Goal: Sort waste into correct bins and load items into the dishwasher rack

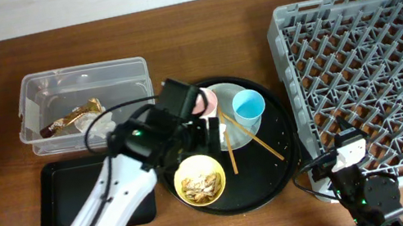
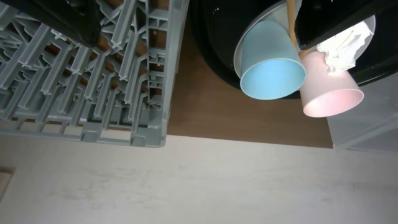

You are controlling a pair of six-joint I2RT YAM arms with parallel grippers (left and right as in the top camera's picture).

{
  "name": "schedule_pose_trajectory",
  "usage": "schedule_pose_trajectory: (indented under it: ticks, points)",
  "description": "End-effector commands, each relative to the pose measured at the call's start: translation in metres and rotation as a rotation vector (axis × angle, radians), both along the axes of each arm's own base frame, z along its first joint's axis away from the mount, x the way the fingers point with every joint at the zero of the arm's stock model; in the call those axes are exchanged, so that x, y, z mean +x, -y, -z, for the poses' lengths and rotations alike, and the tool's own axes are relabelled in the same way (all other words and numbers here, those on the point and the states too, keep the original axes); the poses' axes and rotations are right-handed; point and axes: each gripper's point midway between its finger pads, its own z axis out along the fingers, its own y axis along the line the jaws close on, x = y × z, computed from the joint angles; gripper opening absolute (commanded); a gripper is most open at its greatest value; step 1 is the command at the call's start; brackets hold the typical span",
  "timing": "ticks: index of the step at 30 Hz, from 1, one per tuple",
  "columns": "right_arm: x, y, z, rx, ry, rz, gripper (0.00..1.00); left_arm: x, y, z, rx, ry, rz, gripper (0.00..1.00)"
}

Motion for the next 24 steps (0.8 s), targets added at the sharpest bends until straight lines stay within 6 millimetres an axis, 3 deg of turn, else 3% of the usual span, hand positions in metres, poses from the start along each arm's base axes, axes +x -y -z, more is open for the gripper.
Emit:
schedule_pose_trajectory:
  ticks: [1, 9, 14, 19, 21, 24]
  points:
    - [0.0, 0.003, 0.002, -0.004, -0.002, 0.014, 0.98, -0.004, 0.018, 0.025, 0.028, -0.057, 0.013, 0.99]
    - [0.0, 0.003, 0.002, -0.004, -0.002, 0.014, 0.98, -0.001, 0.037, 0.085, 0.119, -0.152, 0.05, 0.99]
    - [0.0, 0.003, 0.002, -0.004, -0.002, 0.014, 0.98, 0.006, 0.039, 0.105, 0.161, -0.155, 0.086, 0.93]
    - [0.0, 0.003, 0.002, -0.004, -0.002, 0.014, 0.98, 0.022, 0.032, 0.123, 0.239, -0.112, 0.056, 0.64]
    - [0.0, 0.003, 0.002, -0.004, -0.002, 0.014, 0.99, 0.03, 0.033, 0.126, 0.246, -0.082, 0.046, 0.43]
    - [0.0, 0.003, 0.002, -0.004, -0.002, 0.014, 0.98, 0.035, 0.038, 0.129, 0.229, -0.068, 0.046, 0.4]
